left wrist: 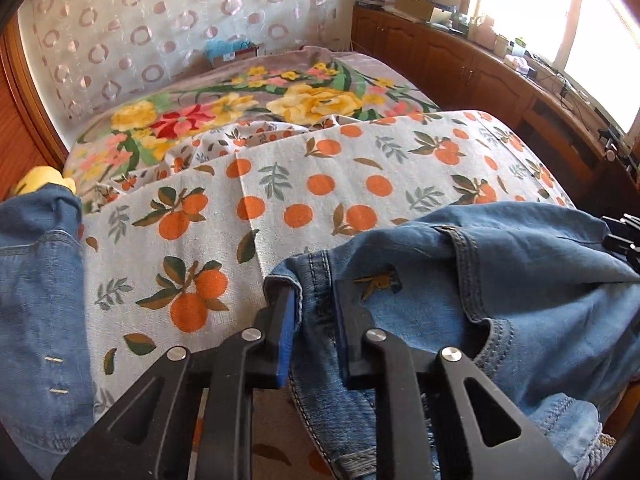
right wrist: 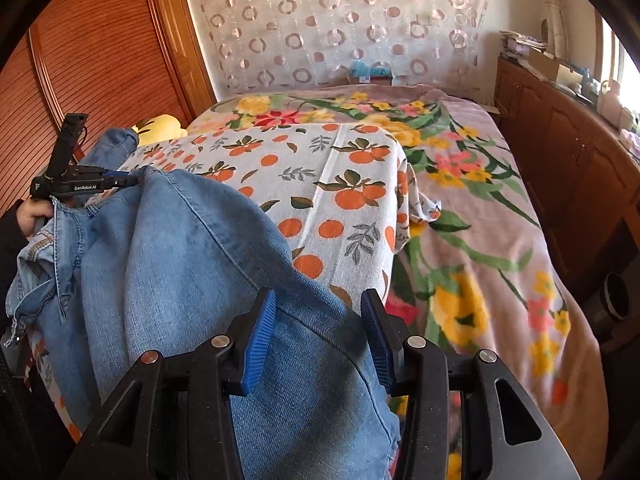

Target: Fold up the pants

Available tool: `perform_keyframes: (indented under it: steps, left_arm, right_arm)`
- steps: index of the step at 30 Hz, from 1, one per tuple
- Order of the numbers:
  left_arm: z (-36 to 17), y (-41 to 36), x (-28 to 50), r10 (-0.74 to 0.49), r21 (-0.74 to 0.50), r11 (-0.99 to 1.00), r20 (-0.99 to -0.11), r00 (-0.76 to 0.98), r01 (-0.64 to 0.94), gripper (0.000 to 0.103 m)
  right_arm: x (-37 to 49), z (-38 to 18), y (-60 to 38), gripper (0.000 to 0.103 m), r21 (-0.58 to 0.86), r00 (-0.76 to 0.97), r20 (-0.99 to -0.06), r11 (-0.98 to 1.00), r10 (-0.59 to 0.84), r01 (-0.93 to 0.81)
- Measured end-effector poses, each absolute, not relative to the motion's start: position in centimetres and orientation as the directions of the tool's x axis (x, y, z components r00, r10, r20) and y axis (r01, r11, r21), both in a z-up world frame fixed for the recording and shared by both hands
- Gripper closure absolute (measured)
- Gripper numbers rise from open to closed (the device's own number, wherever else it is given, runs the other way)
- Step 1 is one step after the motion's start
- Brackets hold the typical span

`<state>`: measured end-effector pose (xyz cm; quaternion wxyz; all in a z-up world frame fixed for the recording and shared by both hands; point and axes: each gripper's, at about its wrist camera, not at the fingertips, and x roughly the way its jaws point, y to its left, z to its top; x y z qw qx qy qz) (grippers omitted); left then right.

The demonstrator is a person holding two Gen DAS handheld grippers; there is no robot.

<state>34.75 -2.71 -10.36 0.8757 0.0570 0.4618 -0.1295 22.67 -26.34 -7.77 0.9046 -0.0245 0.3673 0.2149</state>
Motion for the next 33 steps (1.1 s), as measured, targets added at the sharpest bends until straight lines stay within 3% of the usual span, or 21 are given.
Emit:
perform_keyframes:
  steps: [2, 5, 10, 16, 21, 27, 33]
  left_arm:
    - [-9.7, -2.7, 33.9, -0.176, -0.017, 0.96, -0.81, 0.56, 0.278, 0.087]
    - [-7.8, -2.3, 32.3, -0.2, -0.034, 0.96, -0.777, 0.597, 0.277, 0.089]
    - [-2.4, -1.1, 28.7, -0.228, -0.053, 0.963, -0.678, 0.698, 0.264, 0.092]
    - [5.8, 1.6, 24.5, -0.241, -0.095, 0.97, -0.494, 0.835, 0.224, 0.093]
    - [10.3, 3.9, 24.2, -0.176, -0.067, 0.984, -0.397, 0.901, 0.163, 0.093]
    - [11.3, 7.4, 28.0, -0.045, -0.007, 0.999, -0.381, 0.923, 0.046, 0.093]
    - [6.3, 9.6, 33.4, 0.009, 0.017, 1.0, -0.504, 0.864, -0.001, 0.093]
  right_arm:
    - [22.0, -7.5, -26.8, 0.088, 0.121, 0.636, -0.672, 0.903, 0.38, -0.412]
    - [20.9, -6.0, -27.1, 0.097, 0.105, 0.651, -0.656, 0.9, 0.382, -0.422]
    - [17.9, 0.0, -29.4, 0.098, 0.057, 0.754, -0.547, 0.915, 0.363, -0.399]
    - [17.5, 7.8, -27.5, 0.098, -0.075, 0.857, -0.396, 0.918, 0.331, -0.389]
    - [20.2, 12.3, -24.3, 0.098, -0.159, 0.892, -0.315, 0.909, 0.324, -0.386]
    - [26.6, 11.1, -19.4, 0.098, -0.201, 0.891, -0.322, 0.896, 0.321, -0.396]
    - [34.1, 5.9, -15.4, 0.098, -0.188, 0.847, -0.434, 0.889, 0.307, -0.418]
